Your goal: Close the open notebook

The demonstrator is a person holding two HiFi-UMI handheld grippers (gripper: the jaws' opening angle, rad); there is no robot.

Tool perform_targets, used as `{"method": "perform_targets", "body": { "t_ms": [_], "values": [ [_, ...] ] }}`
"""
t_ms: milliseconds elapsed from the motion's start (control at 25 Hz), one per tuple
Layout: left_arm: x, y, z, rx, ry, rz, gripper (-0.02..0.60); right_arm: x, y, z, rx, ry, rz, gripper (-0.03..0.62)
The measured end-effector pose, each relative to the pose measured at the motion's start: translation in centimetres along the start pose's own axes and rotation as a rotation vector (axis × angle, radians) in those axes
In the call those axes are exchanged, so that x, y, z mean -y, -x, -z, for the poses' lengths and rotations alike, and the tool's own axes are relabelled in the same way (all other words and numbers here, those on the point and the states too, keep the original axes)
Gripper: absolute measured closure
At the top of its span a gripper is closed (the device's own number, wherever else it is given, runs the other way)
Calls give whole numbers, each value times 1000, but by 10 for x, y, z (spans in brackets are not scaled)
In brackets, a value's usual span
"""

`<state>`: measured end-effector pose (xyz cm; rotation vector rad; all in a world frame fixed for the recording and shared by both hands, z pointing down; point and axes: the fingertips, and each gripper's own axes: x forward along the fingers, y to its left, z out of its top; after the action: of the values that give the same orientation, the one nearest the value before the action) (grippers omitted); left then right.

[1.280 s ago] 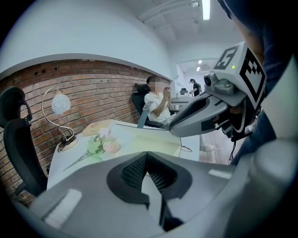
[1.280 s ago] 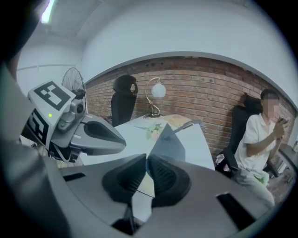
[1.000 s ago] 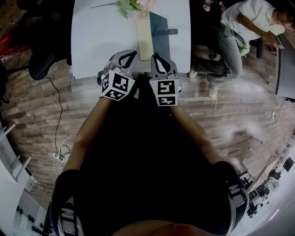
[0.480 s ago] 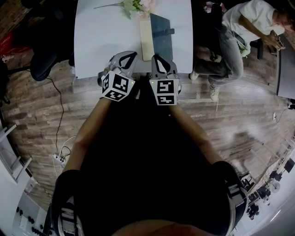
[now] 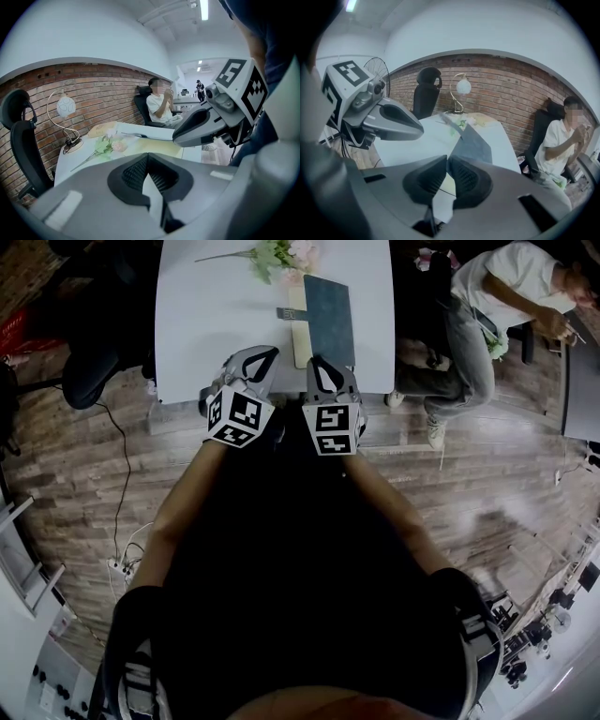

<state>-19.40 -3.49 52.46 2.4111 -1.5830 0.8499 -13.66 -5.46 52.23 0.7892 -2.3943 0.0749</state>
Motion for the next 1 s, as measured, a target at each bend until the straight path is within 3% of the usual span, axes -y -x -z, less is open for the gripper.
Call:
{"method": "perform_targets", "body": {
  "t_ms": [1000],
  "values": [
    [-18,2,14,-20,15,-11,574,-26,-32,28,-126,118,-49,563]
  ]
}}
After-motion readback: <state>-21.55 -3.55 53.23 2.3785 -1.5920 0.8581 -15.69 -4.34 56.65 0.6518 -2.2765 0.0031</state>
